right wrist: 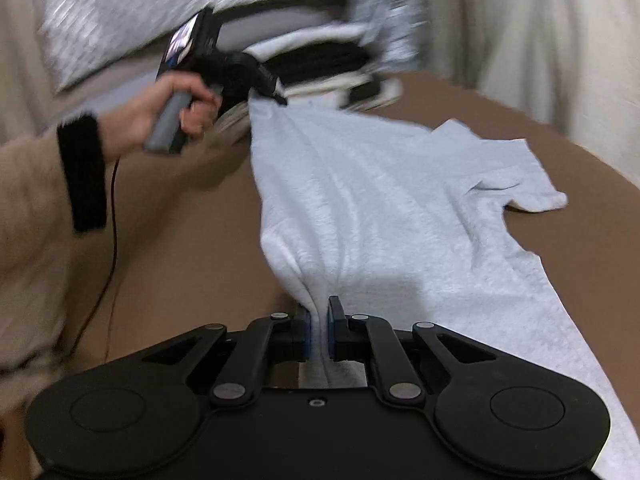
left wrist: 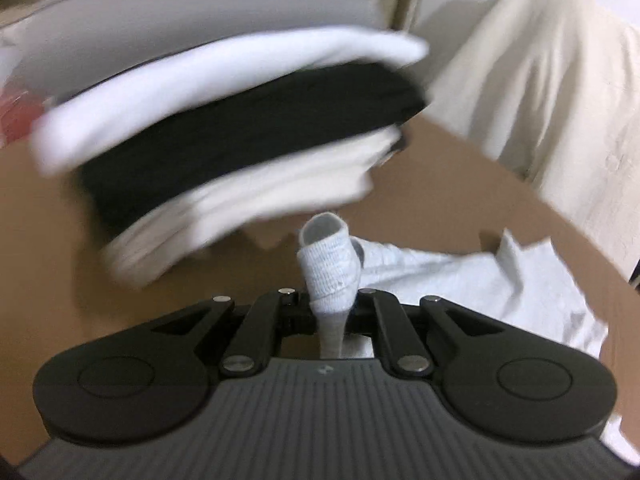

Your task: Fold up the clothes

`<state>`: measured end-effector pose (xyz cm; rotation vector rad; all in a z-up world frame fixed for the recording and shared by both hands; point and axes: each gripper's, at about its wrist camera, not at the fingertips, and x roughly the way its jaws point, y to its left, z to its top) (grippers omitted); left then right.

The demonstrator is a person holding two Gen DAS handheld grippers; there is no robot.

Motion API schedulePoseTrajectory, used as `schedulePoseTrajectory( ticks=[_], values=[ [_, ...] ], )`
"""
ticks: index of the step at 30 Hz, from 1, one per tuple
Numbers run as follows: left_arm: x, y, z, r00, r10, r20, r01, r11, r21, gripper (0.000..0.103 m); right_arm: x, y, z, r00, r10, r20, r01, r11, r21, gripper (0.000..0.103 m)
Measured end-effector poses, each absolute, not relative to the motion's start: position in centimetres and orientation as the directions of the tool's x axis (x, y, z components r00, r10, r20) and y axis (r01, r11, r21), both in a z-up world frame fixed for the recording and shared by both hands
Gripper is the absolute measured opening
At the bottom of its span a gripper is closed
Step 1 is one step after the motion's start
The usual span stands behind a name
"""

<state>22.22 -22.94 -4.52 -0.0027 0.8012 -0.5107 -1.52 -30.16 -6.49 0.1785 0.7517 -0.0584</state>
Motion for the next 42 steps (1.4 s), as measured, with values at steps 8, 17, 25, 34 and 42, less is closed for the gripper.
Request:
schedulePoseTrajectory(
  ticks=[8,17,25,34,42],
  values=[
    [15.7,-11.0,-8.3,0.599,-0.108,-0.793,0.327,0.938,0.119,0.015,0.6,-18.2,-7.9,0.553,0.239,-0.798,-0.160,0.971,0.179,0.021],
    [13.3,-10.2,-4.9,0.734,-0.233,-0.638,0.378,0.920,0.099,0.035,-4.7,-28.1,-2.4,0.721,0.030,-0.692,0.173,0.960,0.221,0.059],
    [9.2,-14.5,-4.3,0.566,-0.514,-0.645,0.601,0.793,-0.104,0.046,-16.6,-39.6,-4.9,0.558,-0.182,-0.810,0.710,0.610,0.352,0.064],
    [5.5,-20.5,-6.9,0.468,-0.577,-0.669,0.704,0.701,-0.113,0.046,-20.2,-45.0,-10.7,0.533,-0.119,-0.838,0.806,0.372,0.460,0.072],
    [5.6,-20.5,-8.1,0.484,-0.579,-0.656,0.707,0.701,-0.096,0.046,-18.5,-42.8,-6.3,0.600,-0.253,-0.759,0.692,0.640,0.334,0.008]
  ],
)
